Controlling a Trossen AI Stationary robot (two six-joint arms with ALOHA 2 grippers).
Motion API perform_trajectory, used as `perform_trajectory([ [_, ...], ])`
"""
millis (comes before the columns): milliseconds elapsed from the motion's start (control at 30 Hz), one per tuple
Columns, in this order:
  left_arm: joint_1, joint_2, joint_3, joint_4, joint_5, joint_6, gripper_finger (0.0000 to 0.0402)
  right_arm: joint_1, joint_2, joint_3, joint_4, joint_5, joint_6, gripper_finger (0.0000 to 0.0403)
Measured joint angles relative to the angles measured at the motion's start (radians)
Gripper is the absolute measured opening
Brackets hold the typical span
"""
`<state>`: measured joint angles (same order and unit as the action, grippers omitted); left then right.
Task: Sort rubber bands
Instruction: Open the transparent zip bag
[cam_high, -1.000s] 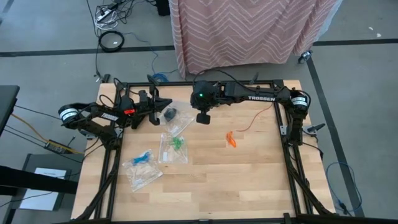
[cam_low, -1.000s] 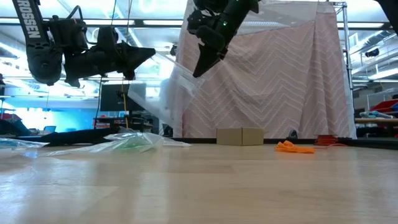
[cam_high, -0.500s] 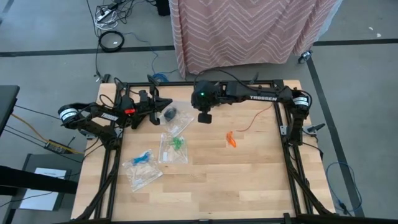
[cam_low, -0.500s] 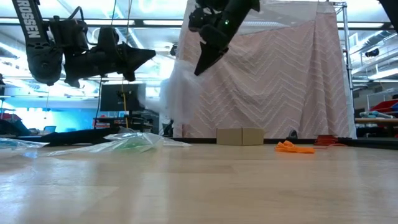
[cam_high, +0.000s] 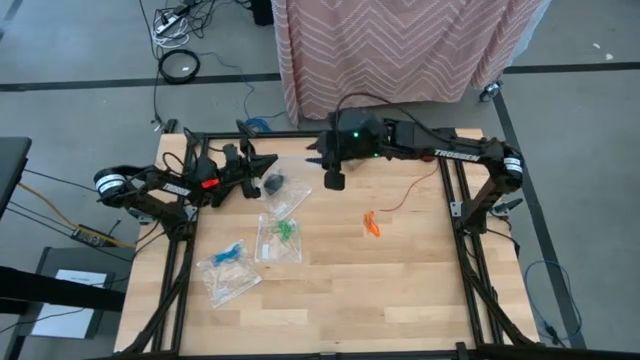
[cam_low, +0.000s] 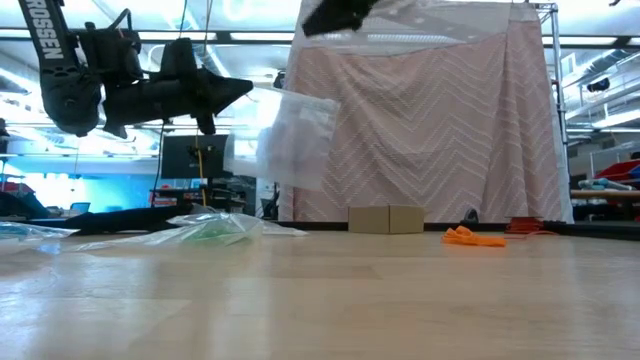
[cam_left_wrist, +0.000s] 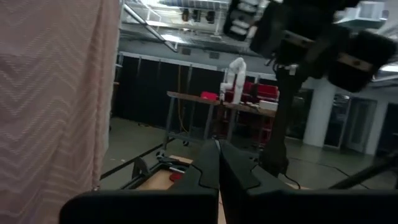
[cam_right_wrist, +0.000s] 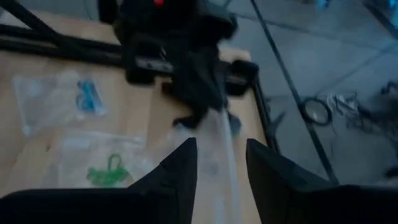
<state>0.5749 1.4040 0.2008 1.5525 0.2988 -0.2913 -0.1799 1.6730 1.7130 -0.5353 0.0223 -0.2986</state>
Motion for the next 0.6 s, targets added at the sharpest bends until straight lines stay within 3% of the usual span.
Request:
perform_trajectory([
  [133,-0.048,0.0,0.0,0.012,-0.04,0.019,0.0002,0.031,0.031,0.0,-0.005,-0.001,-0.068,0.0122],
  [600,-0.159,0.001,0.014,0.018,-0.127,0.1,0.0001,0.046,0.107,0.0,-0.046,0.029,-0.07,0.0122],
])
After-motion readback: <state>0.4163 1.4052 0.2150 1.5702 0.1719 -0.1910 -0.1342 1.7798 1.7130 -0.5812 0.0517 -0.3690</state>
